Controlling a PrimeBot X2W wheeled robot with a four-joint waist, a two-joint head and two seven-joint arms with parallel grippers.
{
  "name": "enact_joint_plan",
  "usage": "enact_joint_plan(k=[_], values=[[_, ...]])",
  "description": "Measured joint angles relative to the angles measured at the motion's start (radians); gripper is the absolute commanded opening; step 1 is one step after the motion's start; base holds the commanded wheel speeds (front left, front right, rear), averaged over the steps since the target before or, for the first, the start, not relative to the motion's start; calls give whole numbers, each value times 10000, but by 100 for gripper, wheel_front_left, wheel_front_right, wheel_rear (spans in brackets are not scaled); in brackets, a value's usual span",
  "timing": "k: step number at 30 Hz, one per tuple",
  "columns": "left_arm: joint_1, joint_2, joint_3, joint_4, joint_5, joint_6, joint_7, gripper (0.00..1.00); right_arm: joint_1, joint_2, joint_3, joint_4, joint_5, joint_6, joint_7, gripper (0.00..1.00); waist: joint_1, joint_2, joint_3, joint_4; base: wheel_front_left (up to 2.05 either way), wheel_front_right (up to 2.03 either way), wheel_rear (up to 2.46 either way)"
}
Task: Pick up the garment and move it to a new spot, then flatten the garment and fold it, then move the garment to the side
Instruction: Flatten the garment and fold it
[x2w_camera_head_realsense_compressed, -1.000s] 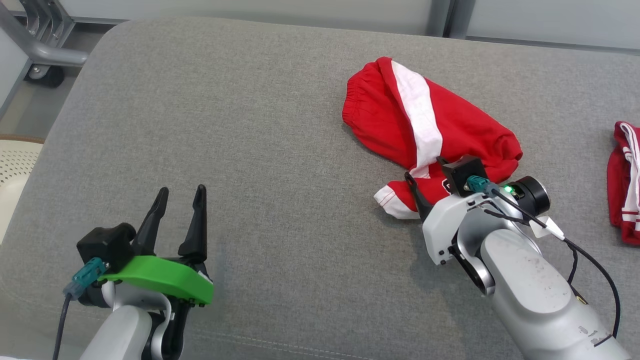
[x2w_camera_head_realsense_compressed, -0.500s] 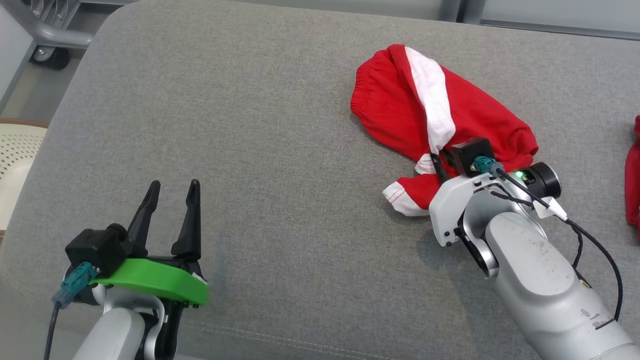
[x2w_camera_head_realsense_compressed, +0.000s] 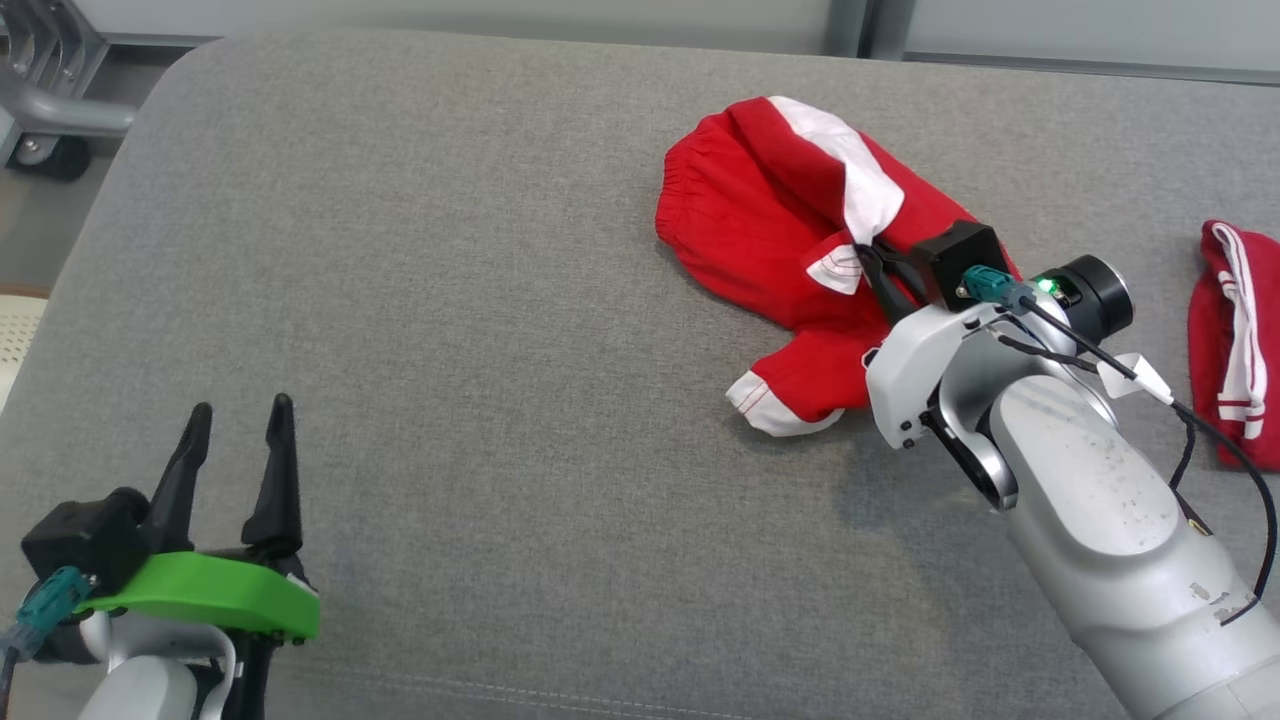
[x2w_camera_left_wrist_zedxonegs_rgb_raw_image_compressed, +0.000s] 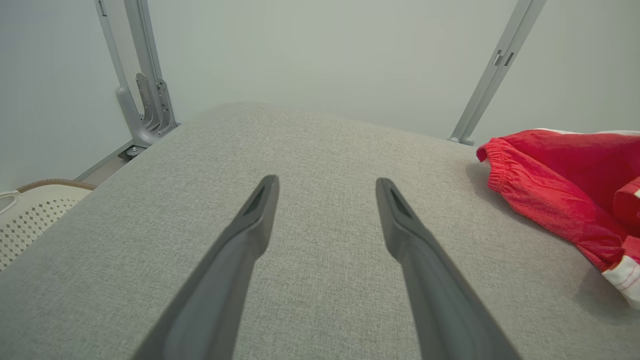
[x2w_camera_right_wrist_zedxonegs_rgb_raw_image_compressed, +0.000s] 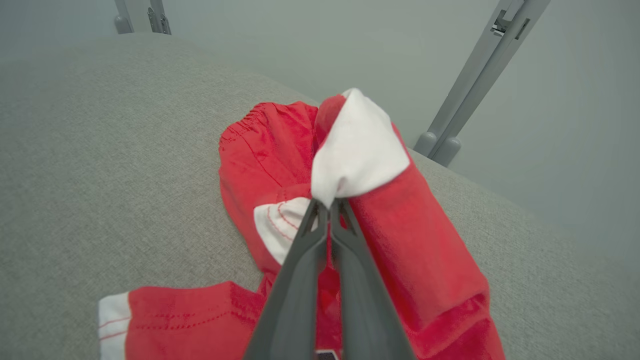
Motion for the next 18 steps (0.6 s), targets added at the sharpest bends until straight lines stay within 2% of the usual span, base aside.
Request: enact_joint_plan(k=[4, 6, 8, 13, 18], values=[[360, 190, 493, 215, -73, 0, -2, 100, 106, -274, 232, -387, 221, 589, 199, 0, 0, 0, -146, -266, 0, 0, 0], [539, 313, 709, 330, -94, 0, -2, 100, 343, -320, 546, -631, 313, 1022, 374, 0, 0, 0, -219, -421, 0, 0, 0], [633, 395, 961, 405, -104, 0, -2, 100, 780, -290, 957, -832, 456, 1264, 596, 0, 0, 0, -288, -589, 0, 0, 0], [713, 583, 1248, 360, -105, 0, -4, 100, 2336, -443, 2077, -1058, 788, 1348, 1361, 0, 0, 0, -448, -1056, 0, 0, 0], [747, 700, 1281, 127, -105, 0, -4, 100, 3360, -1126, 2683, -1513, 1116, 1348, 1908, 0, 0, 0, -548, -1547, 0, 0, 0]])
